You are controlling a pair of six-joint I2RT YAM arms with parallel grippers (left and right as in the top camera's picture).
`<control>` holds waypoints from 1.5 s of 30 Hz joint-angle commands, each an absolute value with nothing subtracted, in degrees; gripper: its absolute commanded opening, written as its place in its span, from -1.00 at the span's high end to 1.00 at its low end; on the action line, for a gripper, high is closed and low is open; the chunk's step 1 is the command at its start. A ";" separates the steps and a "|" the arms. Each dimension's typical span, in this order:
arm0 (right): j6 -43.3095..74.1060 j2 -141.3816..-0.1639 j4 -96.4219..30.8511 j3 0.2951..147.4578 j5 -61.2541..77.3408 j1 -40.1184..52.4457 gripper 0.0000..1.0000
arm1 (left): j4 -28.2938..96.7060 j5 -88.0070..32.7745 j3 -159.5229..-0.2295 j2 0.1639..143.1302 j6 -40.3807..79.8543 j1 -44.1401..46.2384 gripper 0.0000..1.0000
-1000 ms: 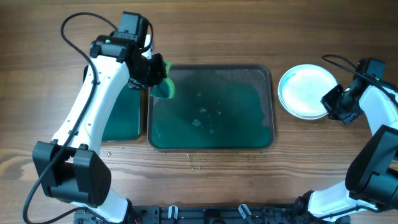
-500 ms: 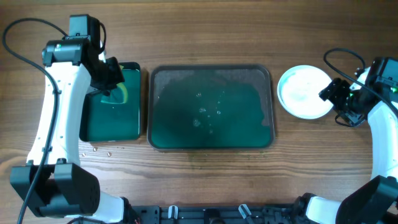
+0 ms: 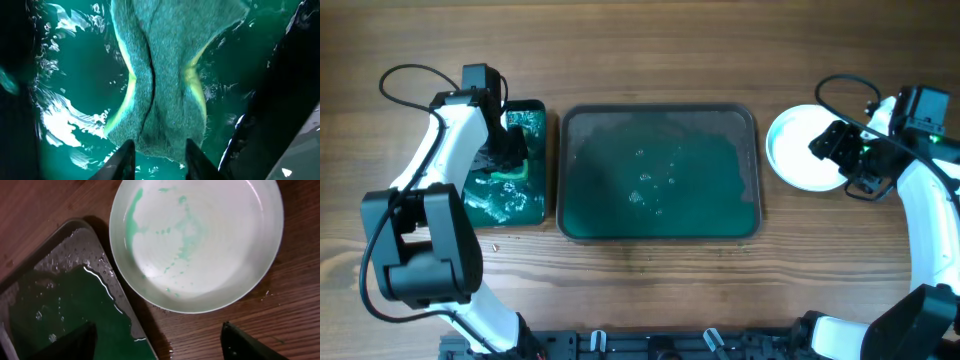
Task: Clean dirty plates on tray and stack at the side
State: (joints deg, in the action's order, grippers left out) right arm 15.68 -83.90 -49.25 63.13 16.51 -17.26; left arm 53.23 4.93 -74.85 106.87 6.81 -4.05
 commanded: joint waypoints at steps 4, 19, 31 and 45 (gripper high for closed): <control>9.41 -81.28 -54.72 71.42 17.47 -13.52 -0.80 | 65.47 5.87 -88.84 98.67 6.22 -4.29 0.04; 9.39 -58.81 -68.45 89.41 16.62 -12.71 -0.99 | 74.00 5.87 -97.91 75.29 6.42 -4.25 -1.00; 8.91 -55.51 -60.51 83.02 15.00 -9.69 -1.00 | 74.00 5.87 -97.89 75.53 6.42 -4.25 -1.00; 7.73 -13.72 -4.71 17.52 8.99 2.42 -1.00 | 74.02 5.87 -97.89 75.53 6.42 -4.25 -1.00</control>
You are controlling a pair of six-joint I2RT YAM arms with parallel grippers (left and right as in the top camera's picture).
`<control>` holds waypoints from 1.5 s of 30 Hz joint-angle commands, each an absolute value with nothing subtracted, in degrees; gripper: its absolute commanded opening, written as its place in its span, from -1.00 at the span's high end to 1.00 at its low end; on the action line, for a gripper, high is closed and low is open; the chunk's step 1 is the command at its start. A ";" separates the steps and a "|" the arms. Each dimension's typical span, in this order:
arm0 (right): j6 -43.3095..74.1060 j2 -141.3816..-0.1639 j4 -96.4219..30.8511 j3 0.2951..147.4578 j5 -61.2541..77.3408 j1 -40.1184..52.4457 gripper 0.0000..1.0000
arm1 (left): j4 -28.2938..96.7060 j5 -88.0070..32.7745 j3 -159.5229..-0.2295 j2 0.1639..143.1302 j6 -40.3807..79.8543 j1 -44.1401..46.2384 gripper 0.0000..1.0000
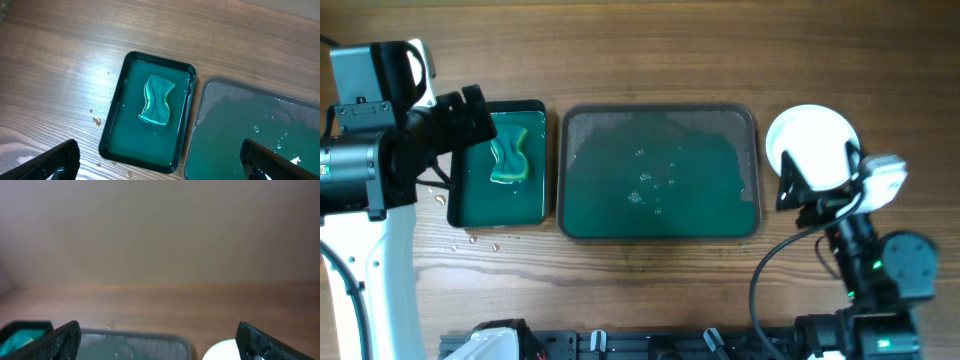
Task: Clean dirty plates on tray and stack at the side
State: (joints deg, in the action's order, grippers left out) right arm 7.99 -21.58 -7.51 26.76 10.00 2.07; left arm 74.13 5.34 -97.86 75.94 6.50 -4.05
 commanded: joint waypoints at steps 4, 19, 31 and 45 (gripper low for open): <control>8.23 -4.69 -0.38 6.96 9.02 2.42 -1.00 | 74.00 5.87 -97.89 75.53 6.42 -4.25 -1.00; 19.68 -0.69 0.73 0.30 8.97 2.39 -1.00 | 74.02 5.87 -97.89 75.53 6.42 -4.25 -1.00; 19.66 -0.75 0.71 0.30 8.97 2.39 -0.99 | 74.02 5.87 -97.89 75.53 6.42 -4.25 -1.00; 19.68 -0.75 0.71 0.30 8.99 2.39 -1.00 | 56.95 4.47 -70.46 46.57 6.44 0.62 -1.00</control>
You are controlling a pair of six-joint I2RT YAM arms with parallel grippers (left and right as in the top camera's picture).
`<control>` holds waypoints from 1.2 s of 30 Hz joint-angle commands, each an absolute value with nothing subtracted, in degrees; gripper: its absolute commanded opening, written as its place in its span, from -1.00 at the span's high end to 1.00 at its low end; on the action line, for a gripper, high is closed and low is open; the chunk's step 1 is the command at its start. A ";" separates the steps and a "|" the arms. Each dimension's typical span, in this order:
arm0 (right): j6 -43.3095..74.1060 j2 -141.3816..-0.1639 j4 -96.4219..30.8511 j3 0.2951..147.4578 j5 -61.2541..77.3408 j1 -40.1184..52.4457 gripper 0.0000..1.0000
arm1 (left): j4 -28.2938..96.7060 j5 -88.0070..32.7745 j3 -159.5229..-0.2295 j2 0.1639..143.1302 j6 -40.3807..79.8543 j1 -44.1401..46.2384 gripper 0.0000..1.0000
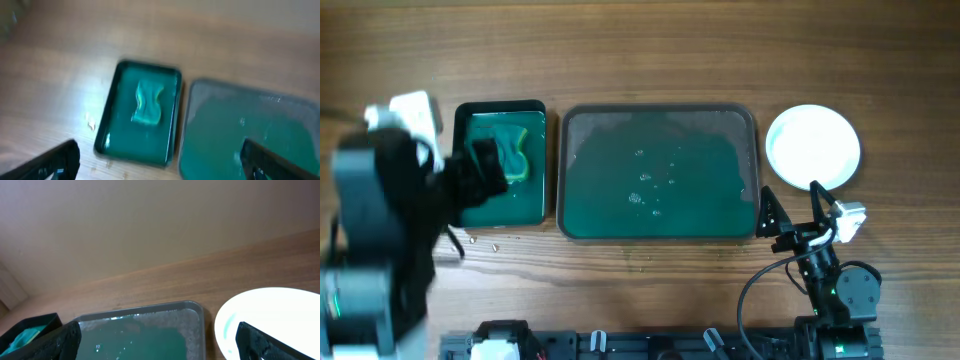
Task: Clean dirty plates on tray and stack at the side
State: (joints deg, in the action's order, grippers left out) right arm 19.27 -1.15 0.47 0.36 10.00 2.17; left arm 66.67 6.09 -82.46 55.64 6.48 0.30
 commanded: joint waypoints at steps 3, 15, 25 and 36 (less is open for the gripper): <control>19.68 -0.75 0.71 0.30 8.97 2.39 -1.00 | 34.13 1.28 -49.28 32.25 6.44 0.64 -1.00; 19.70 -0.75 0.71 0.30 8.97 2.39 -1.00 | 1.87 -1.50 -9.39 5.43 6.46 2.24 -1.00; 19.68 -0.75 0.71 0.30 8.97 2.39 -0.99 | 1.89 -1.52 -4.14 0.73 6.46 1.48 -1.00; 19.68 -0.75 0.71 0.30 8.97 2.39 -0.99 | 4.34 -1.96 -0.32 0.16 6.48 1.10 -1.00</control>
